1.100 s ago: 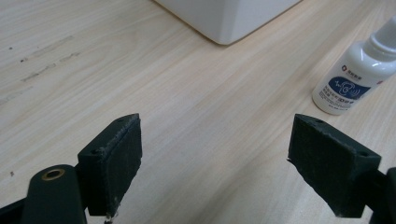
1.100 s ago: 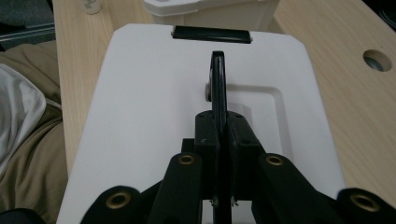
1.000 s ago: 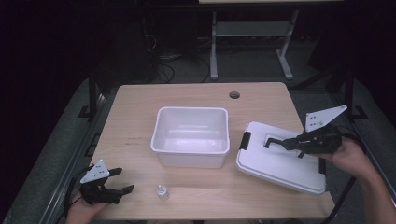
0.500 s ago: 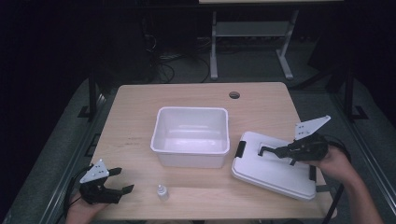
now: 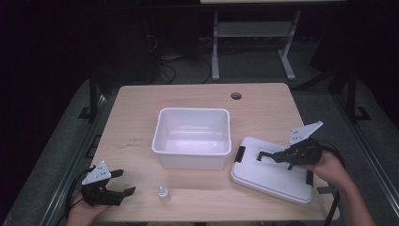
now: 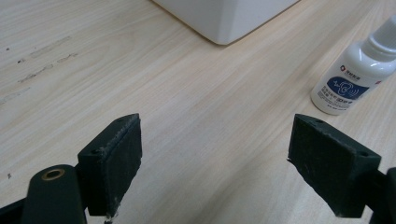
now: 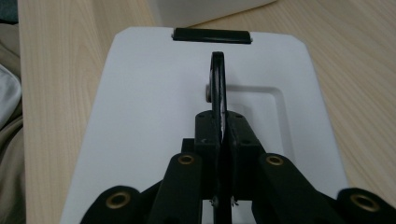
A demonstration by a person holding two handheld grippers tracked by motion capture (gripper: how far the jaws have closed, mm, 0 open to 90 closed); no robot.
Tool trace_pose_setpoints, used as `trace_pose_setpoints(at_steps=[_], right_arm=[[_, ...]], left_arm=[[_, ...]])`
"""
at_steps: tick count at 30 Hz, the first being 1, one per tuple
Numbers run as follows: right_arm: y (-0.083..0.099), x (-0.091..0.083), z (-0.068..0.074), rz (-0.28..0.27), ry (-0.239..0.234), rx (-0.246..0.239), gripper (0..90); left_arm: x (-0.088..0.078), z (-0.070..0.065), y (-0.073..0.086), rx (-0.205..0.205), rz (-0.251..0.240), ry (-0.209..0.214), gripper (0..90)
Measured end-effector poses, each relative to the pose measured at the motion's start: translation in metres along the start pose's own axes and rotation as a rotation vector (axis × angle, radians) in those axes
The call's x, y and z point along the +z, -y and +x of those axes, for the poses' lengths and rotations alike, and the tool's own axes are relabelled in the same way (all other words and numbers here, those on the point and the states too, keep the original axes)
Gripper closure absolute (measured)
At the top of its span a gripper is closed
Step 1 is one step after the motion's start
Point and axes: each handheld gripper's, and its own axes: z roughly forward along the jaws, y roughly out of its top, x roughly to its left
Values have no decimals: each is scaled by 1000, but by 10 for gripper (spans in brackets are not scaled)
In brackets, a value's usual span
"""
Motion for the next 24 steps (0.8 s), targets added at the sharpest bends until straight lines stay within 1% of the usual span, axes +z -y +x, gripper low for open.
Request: trace_pose_setpoints(at_steps=[6, 9, 13, 18, 19, 22, 23, 24], right_arm=[[4, 7, 0, -2, 0, 9, 838], [5, 9, 0, -4, 3, 11, 838], [9, 14, 1, 8, 4, 18, 837], [12, 16, 4, -13, 3, 25, 835], [13, 16, 6, -20, 2, 29, 828], [13, 16, 8, -14, 0, 32, 806], [12, 15, 11, -11, 0, 24, 790], [12, 15, 11, -11, 0, 24, 790]], left_arm=[[1, 0, 0, 0, 6, 3, 174], [1, 0, 0, 2, 1, 3, 174], [1, -1, 0, 2, 6, 4, 174], [1, -2, -1, 5, 2, 4, 175], [2, -2, -2, 6, 7, 7, 174], [3, -2, -2, 9, 13, 10, 174], [4, -3, -2, 8, 15, 11, 175], [4, -3, -2, 8, 15, 11, 175]])
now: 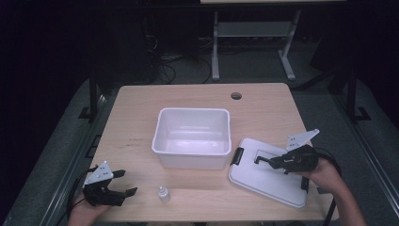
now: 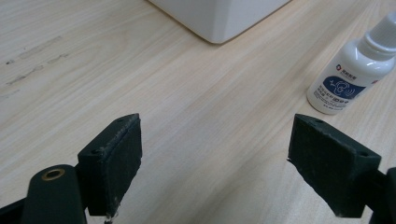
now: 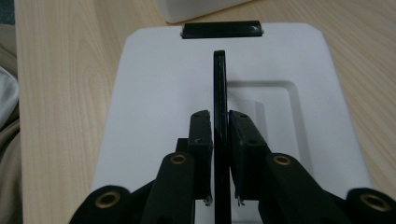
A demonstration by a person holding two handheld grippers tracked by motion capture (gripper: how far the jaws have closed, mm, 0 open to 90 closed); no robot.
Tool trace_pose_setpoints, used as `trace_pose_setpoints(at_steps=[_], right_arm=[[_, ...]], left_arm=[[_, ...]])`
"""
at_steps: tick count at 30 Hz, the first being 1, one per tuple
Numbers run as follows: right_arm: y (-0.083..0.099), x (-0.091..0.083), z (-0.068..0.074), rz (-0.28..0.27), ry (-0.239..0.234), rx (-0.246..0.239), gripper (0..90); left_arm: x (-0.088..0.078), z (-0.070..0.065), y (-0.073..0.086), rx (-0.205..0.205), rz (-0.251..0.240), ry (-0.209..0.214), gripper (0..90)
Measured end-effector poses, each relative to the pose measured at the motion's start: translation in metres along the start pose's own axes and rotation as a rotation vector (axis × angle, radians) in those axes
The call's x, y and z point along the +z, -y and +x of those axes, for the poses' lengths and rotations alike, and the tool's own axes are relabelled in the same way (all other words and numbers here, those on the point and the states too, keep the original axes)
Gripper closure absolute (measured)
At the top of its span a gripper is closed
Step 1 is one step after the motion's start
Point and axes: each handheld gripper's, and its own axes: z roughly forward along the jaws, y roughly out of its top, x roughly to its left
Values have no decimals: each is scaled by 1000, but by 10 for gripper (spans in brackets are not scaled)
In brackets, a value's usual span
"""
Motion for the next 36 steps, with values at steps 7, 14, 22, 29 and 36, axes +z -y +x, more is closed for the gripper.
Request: trace_pose_setpoints(at_steps=[7, 14, 22, 29, 36], right_arm=[[-2, 1, 9, -8, -24, 21, 636], [2, 1, 19, -15, 10, 29, 535], [2, -9, 28, -71, 46, 20, 493], [-1, -12, 38, -88, 47, 1, 477], [-10, -14, 51, -117, 43, -35, 451]], left_arm=[[2, -2, -3, 11, 4, 9, 175], [3, -3, -5, 14, 18, 23, 176], [4, -7, -12, 36, 32, 33, 176], [5, -9, -18, 56, 46, 45, 177], [2, -11, -21, 67, 45, 62, 177]])
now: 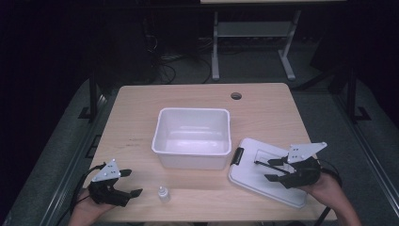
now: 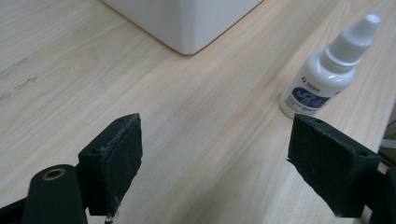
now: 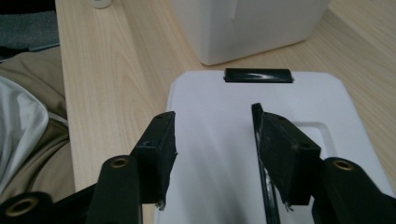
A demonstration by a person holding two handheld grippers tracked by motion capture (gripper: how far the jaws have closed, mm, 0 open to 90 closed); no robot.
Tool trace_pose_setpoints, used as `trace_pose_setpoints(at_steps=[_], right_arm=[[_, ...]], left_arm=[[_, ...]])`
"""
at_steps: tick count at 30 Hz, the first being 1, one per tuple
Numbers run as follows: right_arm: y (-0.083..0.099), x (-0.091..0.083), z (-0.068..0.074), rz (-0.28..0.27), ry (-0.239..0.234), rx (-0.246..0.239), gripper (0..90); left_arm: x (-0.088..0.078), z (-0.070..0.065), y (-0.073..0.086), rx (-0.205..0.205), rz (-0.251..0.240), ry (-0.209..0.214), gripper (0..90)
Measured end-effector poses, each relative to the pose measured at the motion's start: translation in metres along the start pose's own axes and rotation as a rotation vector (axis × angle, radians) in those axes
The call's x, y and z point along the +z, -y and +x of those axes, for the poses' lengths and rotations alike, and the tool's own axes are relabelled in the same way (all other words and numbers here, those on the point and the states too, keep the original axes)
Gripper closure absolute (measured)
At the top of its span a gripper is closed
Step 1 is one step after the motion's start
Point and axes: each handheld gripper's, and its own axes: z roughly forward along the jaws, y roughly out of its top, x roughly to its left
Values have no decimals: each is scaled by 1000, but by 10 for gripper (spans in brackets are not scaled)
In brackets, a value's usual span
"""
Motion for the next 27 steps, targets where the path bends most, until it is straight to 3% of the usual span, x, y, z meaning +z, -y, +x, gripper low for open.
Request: trace_pose_setpoints(at_steps=[11, 27], right_arm=[[-4, 15, 12, 3, -27, -10, 394], [2, 36, 22, 6, -44, -17, 351]], left_arm=[[0, -5, -2, 19, 29, 40, 177], [-3, -22, -13, 84, 47, 96, 216]])
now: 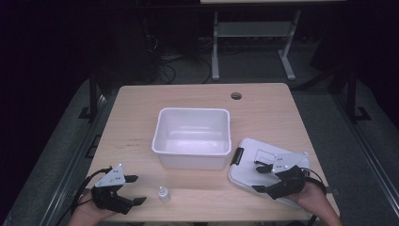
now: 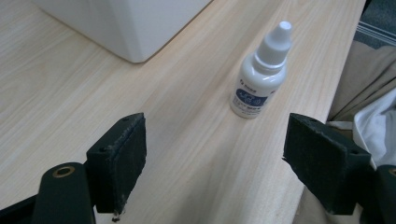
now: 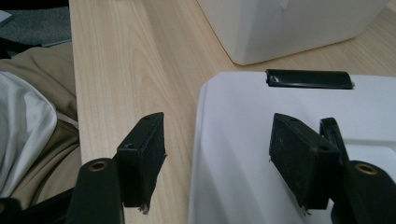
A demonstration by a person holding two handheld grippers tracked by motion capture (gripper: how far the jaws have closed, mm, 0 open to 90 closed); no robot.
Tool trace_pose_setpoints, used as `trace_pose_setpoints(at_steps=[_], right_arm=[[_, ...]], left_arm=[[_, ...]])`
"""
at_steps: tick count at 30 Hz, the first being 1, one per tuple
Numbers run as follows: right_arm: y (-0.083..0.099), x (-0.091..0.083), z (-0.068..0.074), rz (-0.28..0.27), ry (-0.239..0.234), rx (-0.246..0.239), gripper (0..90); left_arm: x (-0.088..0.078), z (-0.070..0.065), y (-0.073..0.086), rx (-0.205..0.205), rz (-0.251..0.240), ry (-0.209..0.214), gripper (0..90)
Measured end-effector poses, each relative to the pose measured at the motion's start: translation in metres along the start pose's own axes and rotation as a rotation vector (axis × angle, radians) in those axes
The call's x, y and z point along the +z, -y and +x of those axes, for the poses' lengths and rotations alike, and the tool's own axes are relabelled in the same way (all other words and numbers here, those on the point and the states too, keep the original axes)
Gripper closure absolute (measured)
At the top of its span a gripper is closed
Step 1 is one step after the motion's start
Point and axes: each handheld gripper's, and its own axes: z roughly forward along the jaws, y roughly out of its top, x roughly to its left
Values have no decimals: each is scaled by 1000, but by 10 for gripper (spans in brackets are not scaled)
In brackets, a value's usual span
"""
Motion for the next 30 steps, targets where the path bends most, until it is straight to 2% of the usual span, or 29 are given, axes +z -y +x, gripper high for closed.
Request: trace_pose_setpoints(at_steps=[13, 17, 24, 30], right_arm=[[4, 4, 5, -1, -14, 0, 338], [6, 4, 6, -3, -14, -2, 338], [6, 5, 6, -2, -19, -5, 333], [6, 6, 6, 8, -13, -18, 319]], left_arm=[[11, -8, -17, 47, 34, 57, 267], [13, -10, -21, 73, 44, 75, 338], [23, -12, -29, 89, 72, 101, 369], [30, -14, -35, 106, 78, 122, 414]])
